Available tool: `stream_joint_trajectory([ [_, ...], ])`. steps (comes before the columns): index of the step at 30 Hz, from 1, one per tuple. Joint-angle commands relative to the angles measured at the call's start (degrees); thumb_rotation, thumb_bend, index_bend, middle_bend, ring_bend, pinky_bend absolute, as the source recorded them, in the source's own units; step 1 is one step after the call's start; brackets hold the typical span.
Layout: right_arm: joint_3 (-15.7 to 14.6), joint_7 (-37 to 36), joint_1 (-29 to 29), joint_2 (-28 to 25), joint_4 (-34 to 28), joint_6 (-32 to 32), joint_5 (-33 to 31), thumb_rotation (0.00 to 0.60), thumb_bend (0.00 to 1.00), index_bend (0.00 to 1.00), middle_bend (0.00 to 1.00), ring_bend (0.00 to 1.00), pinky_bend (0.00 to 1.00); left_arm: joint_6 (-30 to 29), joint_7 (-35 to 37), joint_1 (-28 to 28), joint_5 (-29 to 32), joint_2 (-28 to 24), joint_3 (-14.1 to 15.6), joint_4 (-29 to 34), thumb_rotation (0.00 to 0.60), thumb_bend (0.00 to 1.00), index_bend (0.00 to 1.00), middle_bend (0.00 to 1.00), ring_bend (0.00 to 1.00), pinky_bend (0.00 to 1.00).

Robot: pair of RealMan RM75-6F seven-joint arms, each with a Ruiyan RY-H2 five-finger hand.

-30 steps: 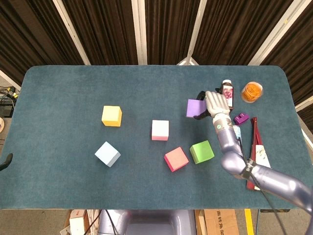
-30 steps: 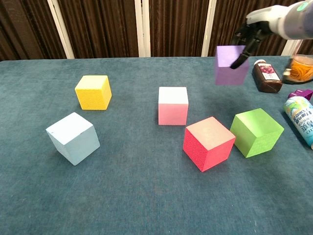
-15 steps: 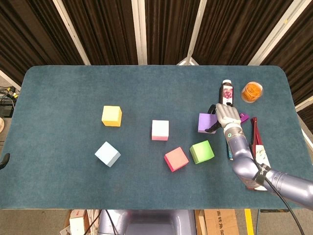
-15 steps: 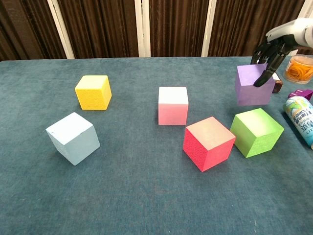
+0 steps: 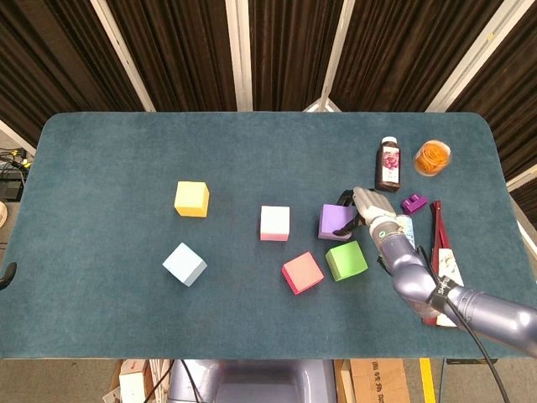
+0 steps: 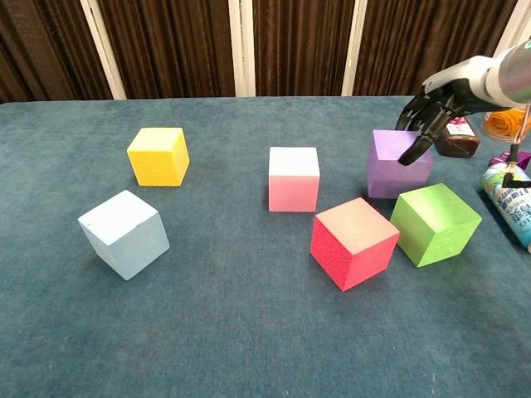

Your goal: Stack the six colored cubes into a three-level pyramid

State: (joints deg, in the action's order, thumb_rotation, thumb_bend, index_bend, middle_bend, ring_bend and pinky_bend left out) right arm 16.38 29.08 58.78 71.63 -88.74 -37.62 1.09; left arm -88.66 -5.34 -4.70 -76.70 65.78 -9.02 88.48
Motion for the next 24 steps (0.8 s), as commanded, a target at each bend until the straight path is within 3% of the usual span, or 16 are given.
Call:
stream_joint_trajectory([
  [1,-0.52,-1.69,0.91,1.04,1.31,1.05,-0.14,0.6,0.29,0.63,0.51,0.27,0.0,0.03,-0.08,-0.03,-0.06,0.04,0.02,0.0,0.6,0.36,0.1,0.0,0.0,0.0],
  [24,-5.06,-7.54,6.64,4.37,6.06,4.26,-0.45,0.6,0.29,0.63,0.51,0.27,0.0,0.15,0.68,0.08,-0.1,-0.21,-0.11,-0.04,0.6,0.36,0.1,0.0,0.0,0.0],
])
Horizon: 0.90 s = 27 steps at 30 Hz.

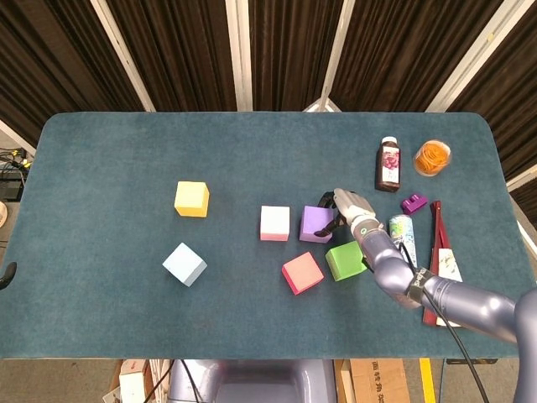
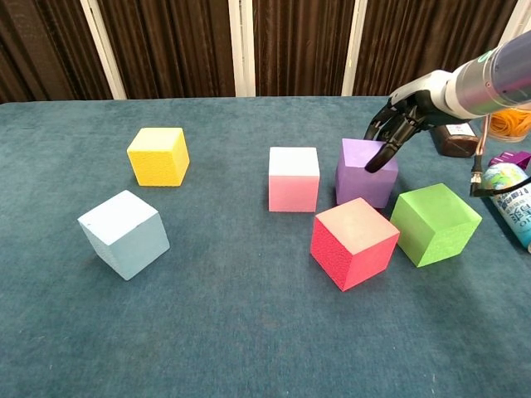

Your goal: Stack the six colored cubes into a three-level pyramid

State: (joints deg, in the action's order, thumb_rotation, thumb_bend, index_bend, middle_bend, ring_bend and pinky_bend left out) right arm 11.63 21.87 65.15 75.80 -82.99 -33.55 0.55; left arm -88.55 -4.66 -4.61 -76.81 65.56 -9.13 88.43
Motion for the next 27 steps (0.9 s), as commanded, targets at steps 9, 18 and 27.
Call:
stream_joint_trajectory([
  [9,-1.79,-2.24,1.45,1.27,2.18,1.76,0.66,0.6,0.29,0.63,0.51,0.27,0.0,0.03,-0.2,-0.01,-0.13,0.05,0.08,0.09,0.6,0.36,0.1,0.0,0.0,0.0],
  [18,-3.01,-3.75,3.01,2.4,3.6,2.0,1.4,0.6,0.29,0.63,0.51,0.27,0.0,0.2,-0.29,-0.07,0.05,0.08,0.0,0.08,0.6,0.36,0.1,0.0,0.0,0.0],
  [27,-4.11,-4.79,4.36,3.05,4.48,2.67,1.56,0.6,0.29,0.63,0.51,0.27,0.0,0.23,-0.16,-0.04,0.24,0.0,-0.12,0.06,0.6,0.36,0.1,0.0,0.0,0.0],
])
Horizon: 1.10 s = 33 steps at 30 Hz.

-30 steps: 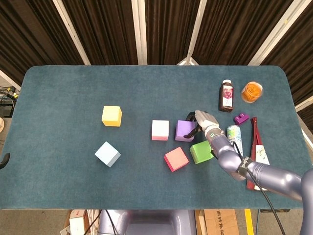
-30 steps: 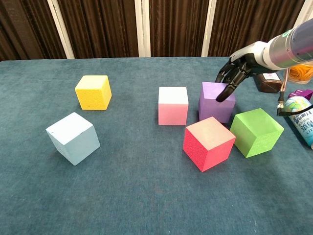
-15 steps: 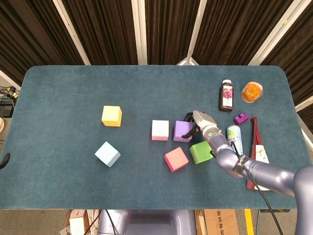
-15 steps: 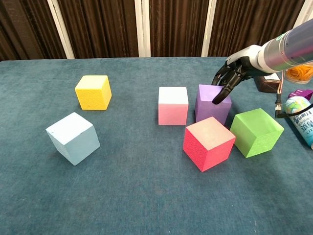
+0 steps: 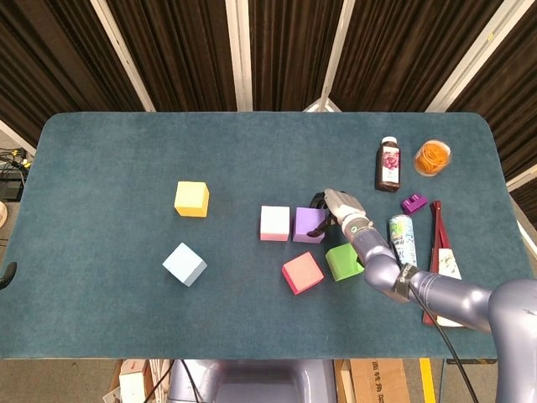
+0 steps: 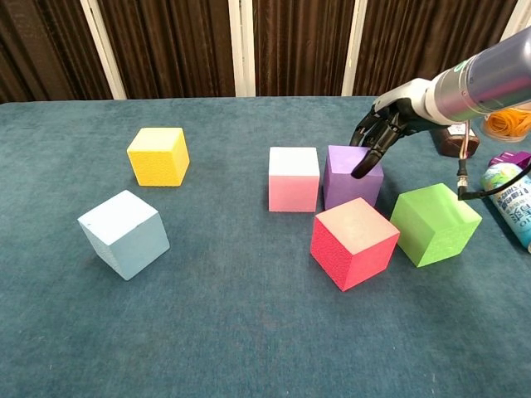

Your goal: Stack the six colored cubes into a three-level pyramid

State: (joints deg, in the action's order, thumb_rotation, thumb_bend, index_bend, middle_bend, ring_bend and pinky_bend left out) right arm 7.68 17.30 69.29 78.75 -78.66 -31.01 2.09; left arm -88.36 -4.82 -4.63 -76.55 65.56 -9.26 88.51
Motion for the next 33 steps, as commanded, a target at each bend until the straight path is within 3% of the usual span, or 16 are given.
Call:
stream_joint_trajectory([
  [1,-0.21,-0.34,0.32,0.12,0.2,0.2,0.05,0.6,0.29,0.63,0.51,0.27,0.0,0.08,0.0,-0.03,-0.01,0.0,0.02,-0.02,0.6,0.36,0.1,0.0,0.0,0.0],
  [33,-2.45,-5.37,2.49,2.66,4.22,2.52,2.35,0.6,0.3,0.63,0.49,0.26,0.0,0.27,-0.4,-0.15,0.43,0.11,-0.19,-0.11,0.6,0.36,0.1,0.0,0.0,0.0],
])
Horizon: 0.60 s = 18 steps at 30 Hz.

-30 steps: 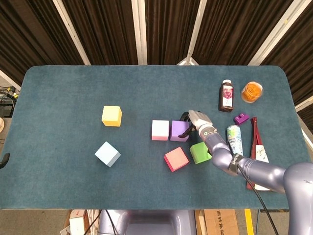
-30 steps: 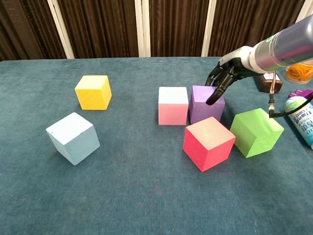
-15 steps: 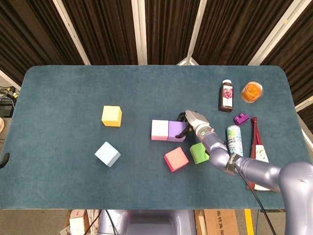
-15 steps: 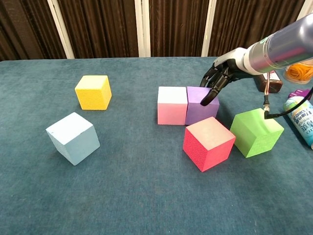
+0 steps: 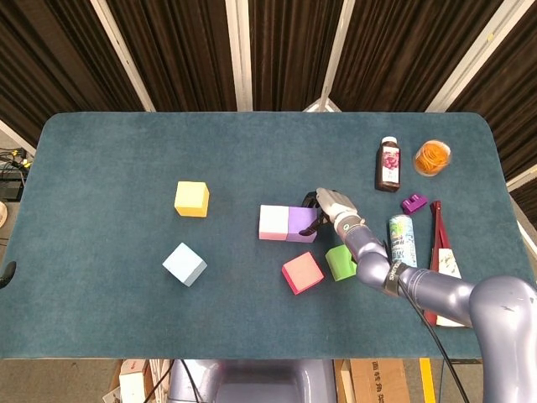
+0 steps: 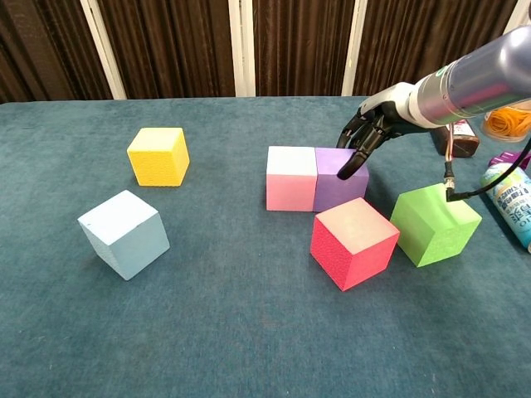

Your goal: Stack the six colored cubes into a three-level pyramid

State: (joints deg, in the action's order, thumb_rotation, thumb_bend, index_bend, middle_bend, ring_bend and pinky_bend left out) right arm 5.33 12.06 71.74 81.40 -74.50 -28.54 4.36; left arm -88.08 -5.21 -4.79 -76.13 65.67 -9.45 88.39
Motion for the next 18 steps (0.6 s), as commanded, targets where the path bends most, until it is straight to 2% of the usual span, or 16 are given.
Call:
stream_joint_trajectory([
  [1,-0.21,-0.28,0.08,0.03,0.09,0.1,0.14,0.6,0.3,0.63,0.49,0.26,0.0,-0.01,-0.02,0.0,0.01,0.01,-0.01,0.0,0.6,0.36,0.1,0.0,0.0,0.0],
  [18,-1.2,-2.27,0.48,0.56,0.82,0.63,1.47,0.6,0.3,0.63,0.47,0.25,0.0,0.0,-0.26,0.0,0.09,0.04,-0.01,0.13,0.6,0.36,0.1,0.0,0.0,0.0],
])
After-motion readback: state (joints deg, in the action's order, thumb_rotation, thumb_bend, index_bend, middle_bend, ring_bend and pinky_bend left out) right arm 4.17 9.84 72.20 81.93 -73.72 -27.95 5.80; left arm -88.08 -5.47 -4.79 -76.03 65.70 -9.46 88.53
